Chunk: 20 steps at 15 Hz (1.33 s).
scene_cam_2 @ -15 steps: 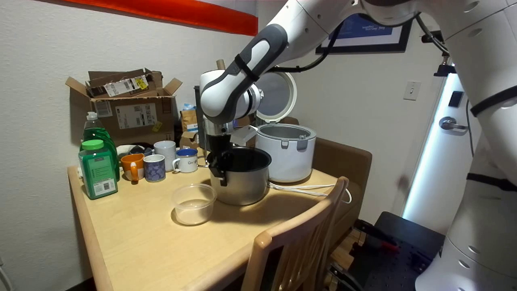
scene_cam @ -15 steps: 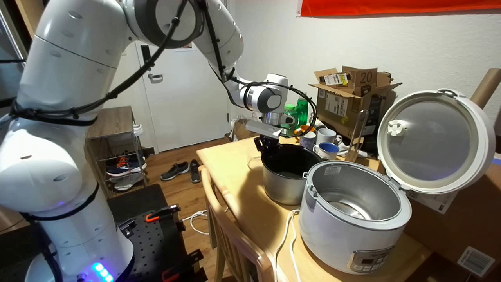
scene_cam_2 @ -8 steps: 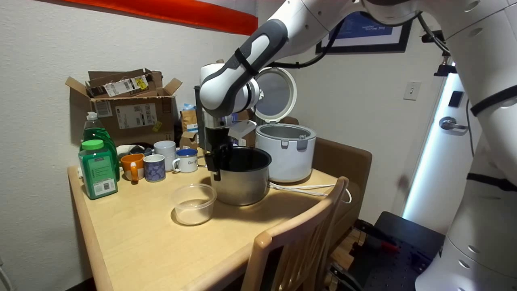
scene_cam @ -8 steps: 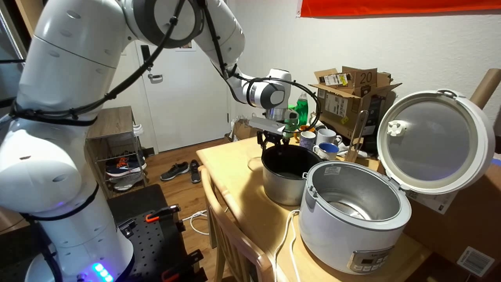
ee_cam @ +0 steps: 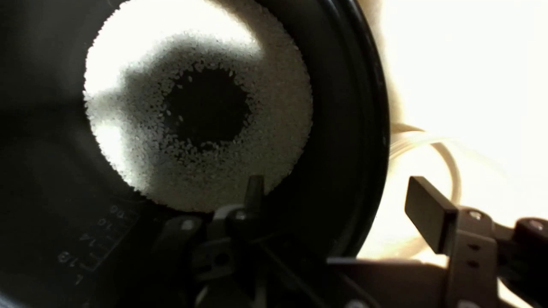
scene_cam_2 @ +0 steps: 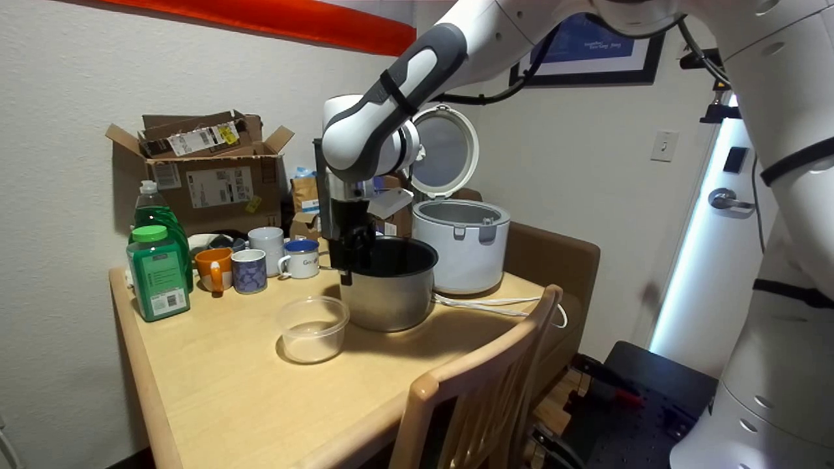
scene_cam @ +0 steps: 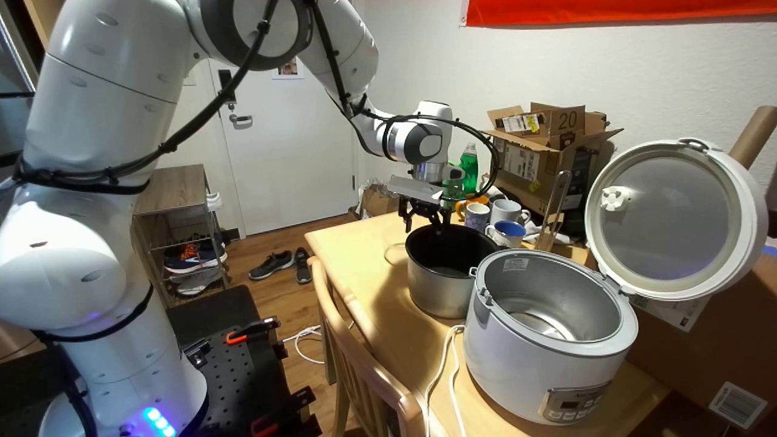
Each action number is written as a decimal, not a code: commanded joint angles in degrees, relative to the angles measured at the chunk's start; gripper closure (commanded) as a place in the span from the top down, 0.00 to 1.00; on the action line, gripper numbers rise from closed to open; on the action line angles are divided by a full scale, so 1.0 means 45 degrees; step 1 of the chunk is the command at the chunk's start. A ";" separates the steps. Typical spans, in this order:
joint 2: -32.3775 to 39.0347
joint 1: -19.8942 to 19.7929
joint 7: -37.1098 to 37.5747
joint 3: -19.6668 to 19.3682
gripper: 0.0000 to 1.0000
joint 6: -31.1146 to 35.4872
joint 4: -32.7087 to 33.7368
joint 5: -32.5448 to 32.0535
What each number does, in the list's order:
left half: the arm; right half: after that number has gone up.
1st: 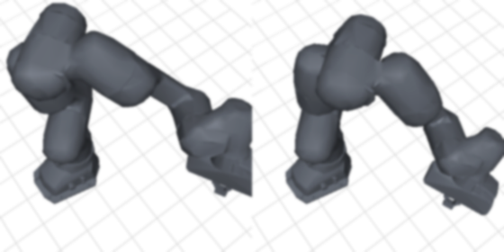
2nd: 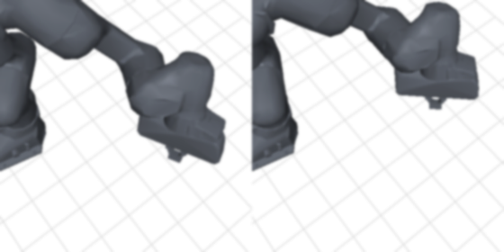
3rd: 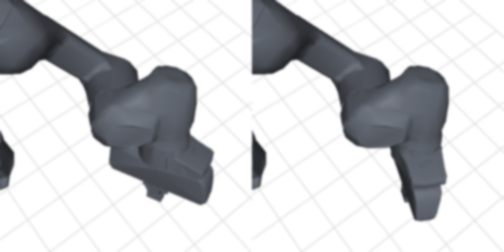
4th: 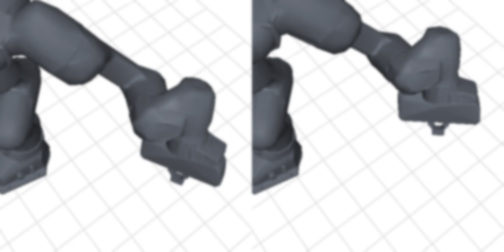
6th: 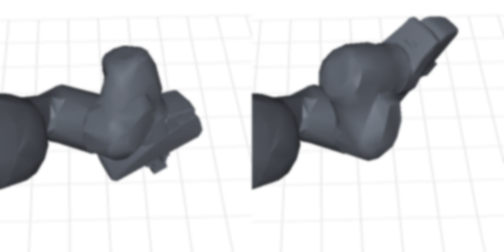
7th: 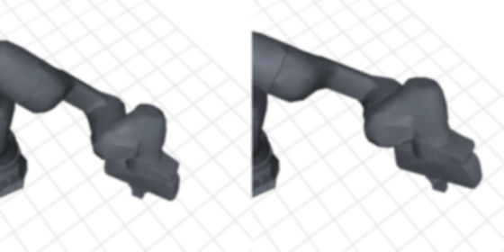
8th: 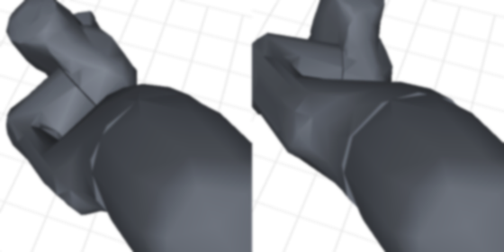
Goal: Pick up the transparent bowl, pour its contents in the pot, pick up the pot and put it in the rice cooker
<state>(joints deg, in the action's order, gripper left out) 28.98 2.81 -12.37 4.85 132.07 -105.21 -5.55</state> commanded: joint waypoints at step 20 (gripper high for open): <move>-0.0418 -0.0061 -0.0044 0.0088 0.52 -0.0464 -0.0274 0.0156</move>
<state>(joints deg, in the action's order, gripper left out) 28.36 2.82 -11.98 5.19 131.59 -105.64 -5.54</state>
